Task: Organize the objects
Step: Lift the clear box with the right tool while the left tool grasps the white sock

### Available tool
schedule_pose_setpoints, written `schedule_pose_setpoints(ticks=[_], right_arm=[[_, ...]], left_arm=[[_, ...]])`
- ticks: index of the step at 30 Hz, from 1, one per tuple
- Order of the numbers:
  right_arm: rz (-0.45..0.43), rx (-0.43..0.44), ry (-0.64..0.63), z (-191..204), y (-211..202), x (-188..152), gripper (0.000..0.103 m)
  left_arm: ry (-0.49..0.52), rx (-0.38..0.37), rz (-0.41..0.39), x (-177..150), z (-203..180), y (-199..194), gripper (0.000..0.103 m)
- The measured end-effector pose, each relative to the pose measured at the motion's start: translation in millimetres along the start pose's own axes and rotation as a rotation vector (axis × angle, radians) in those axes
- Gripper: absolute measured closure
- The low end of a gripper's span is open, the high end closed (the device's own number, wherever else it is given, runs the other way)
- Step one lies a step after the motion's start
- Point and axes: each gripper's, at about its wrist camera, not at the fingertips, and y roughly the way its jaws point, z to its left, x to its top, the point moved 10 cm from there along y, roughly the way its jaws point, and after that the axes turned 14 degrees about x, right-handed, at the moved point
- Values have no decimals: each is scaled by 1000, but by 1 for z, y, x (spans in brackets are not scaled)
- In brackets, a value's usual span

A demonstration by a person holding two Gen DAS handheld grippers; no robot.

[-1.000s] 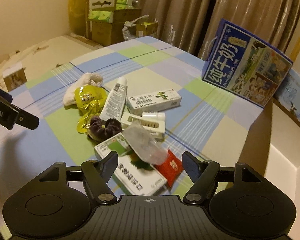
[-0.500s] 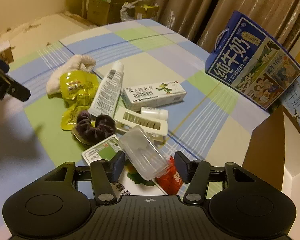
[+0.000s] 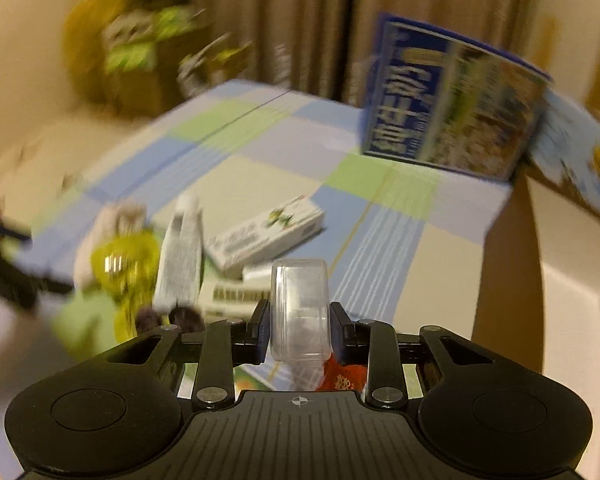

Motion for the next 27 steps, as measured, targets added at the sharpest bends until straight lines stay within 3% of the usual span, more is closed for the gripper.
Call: schedule_pose_setpoints(ticks=[5, 15, 27], right_arm=[[-74, 2, 181, -22, -25, 13, 76], [-106, -53, 273, -37, -53, 6, 76], [-104, -58, 310, -41, -58, 0, 76]], left_arm=[[109, -2, -34, 6, -6, 17, 1], [238, -44, -93, 21, -20, 43, 9], [258, -128, -142, 24, -28, 46, 42]])
